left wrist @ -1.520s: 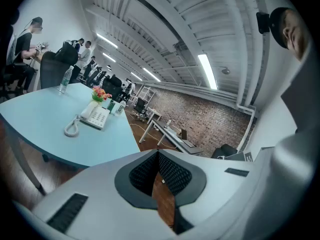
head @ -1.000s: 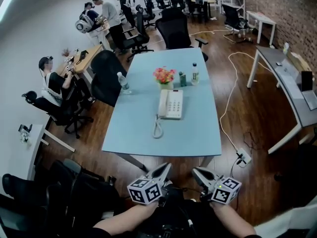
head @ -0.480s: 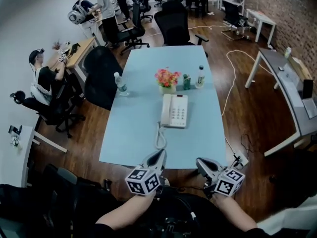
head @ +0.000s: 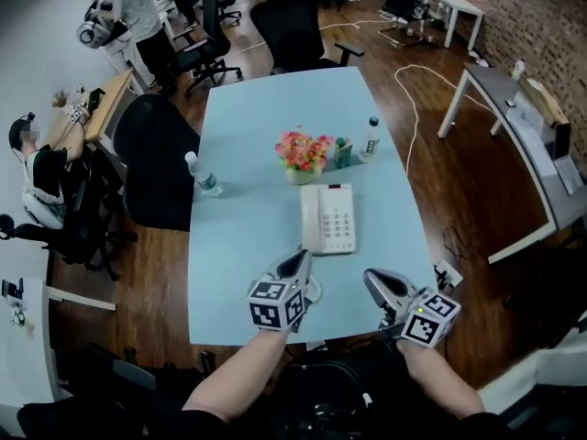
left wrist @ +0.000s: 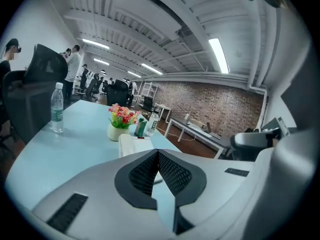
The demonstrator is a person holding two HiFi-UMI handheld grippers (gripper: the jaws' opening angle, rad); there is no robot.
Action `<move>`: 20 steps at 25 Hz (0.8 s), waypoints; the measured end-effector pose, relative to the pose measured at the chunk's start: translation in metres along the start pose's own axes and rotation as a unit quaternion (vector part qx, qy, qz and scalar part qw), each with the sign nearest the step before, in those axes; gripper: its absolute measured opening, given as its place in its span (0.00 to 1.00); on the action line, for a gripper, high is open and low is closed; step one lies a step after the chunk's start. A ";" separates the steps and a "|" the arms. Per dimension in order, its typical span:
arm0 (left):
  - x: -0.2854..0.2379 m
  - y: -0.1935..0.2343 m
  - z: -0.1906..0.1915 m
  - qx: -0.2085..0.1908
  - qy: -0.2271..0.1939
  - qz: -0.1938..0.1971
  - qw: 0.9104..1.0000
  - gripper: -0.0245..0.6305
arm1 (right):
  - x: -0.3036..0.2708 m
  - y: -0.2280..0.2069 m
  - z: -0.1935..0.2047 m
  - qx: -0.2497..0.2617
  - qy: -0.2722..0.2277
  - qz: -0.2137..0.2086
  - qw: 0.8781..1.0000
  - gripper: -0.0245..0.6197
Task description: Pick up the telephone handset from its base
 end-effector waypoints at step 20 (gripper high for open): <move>-0.190 0.092 0.020 -0.058 0.111 -0.186 0.975 0.43 | -0.031 -0.082 -0.039 -0.008 0.073 -0.041 0.996 0.07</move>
Point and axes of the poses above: the fingertips, and each gripper's own axes: x backward along the fingers, y to its left, z out of its underside, the point moved 6 cm from there along x, backward along the fingers, and after that the axes turned 5 degrees about -y, right-handed, at the moved point
